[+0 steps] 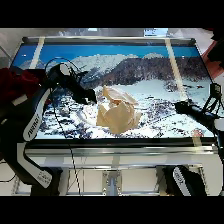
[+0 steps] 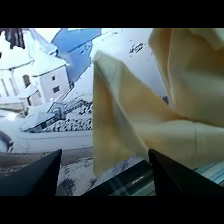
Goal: Fold the shirts.
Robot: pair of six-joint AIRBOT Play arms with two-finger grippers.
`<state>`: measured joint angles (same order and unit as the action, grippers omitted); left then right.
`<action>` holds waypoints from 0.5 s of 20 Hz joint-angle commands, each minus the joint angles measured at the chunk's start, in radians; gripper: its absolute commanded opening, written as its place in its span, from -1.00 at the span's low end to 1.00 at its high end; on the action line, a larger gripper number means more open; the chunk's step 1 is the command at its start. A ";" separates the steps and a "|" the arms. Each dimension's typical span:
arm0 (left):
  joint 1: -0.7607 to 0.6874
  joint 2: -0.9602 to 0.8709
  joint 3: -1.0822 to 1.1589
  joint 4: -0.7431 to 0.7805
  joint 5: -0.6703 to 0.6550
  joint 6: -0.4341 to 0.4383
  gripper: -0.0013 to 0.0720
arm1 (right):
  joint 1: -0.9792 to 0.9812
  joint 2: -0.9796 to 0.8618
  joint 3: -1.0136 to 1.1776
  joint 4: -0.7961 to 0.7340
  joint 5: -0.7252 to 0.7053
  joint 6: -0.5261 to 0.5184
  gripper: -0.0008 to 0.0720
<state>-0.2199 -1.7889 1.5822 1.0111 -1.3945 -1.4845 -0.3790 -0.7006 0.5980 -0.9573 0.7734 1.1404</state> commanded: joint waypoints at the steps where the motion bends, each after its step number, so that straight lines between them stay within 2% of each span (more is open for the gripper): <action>1: -0.026 -0.027 -0.034 -0.106 0.168 -0.024 0.74 | 0.000 0.000 0.000 0.034 0.026 0.019 0.32; 4: -0.036 -0.063 -0.034 -0.120 0.185 -0.043 0.74 | 0.000 0.000 0.000 0.046 0.032 0.019 0.32; 7: -0.048 -0.092 -0.034 -0.196 0.186 -0.042 0.73 | 0.000 0.000 0.000 0.050 0.032 0.019 0.32; 8: -0.056 -0.100 -0.034 -0.220 0.187 -0.042 0.61 | 0.000 0.000 0.000 0.053 0.031 0.019 0.32; 9: -0.063 -0.105 -0.033 -0.237 0.190 -0.034 0.22 | 0.000 0.000 0.000 0.058 0.030 0.019 0.32; 10: -0.070 -0.105 -0.033 -0.242 0.196 -0.011 -0.51 | 0.000 0.000 0.000 0.061 0.031 0.019 0.32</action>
<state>-0.2737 -1.8778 1.5494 0.8280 -1.2194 -1.5196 -0.3790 -0.7006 0.5980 -0.9092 0.8021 1.1580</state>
